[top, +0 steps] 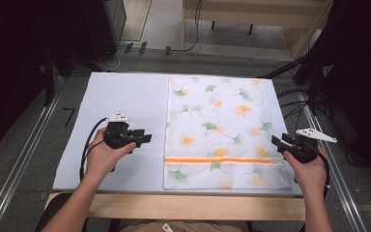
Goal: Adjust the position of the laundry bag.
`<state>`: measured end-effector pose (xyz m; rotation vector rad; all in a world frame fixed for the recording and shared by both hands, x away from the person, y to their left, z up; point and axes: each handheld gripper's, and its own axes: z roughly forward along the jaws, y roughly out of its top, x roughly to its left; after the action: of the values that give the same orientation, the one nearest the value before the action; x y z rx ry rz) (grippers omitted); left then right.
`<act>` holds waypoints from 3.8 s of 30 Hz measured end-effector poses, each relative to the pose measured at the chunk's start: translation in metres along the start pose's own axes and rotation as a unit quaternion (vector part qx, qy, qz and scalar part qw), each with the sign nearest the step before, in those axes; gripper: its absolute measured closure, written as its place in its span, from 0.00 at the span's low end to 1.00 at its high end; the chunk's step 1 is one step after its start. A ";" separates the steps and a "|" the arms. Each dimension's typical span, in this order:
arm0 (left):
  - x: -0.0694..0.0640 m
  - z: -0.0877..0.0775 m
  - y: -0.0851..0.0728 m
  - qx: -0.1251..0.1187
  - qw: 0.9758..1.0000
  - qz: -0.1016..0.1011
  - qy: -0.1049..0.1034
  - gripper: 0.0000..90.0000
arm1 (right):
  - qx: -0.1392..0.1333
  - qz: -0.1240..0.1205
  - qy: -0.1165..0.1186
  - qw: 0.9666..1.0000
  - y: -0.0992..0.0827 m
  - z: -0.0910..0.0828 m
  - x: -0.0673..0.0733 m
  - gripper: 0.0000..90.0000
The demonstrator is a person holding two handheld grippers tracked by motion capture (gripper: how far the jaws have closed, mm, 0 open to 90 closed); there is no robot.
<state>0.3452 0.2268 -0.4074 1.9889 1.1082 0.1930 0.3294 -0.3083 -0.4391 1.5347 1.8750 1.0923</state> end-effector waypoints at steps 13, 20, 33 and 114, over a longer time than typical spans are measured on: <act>-0.002 0.043 0.001 0.034 0.999 -0.021 -0.011 0.62 | 0.030 0.017 -0.003 0.999 -0.007 0.018 -0.011 0.59; -0.003 0.060 0.009 0.056 0.998 -0.036 -0.008 0.61 | 0.043 0.031 -0.007 0.999 -0.002 0.027 -0.020 0.58; 0.003 0.076 0.013 0.085 0.994 -0.065 -0.011 0.61 | 0.108 0.038 -0.012 0.993 -0.004 0.048 -0.028 0.59; 0.043 0.038 0.004 0.102 0.992 -0.074 0.009 1.00 | 0.129 0.009 0.091 0.987 0.018 0.066 0.029 1.00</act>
<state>0.3916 0.2364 -0.4394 2.0735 1.3268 0.0198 0.3830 -0.2611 -0.4584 1.6414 2.2030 1.0622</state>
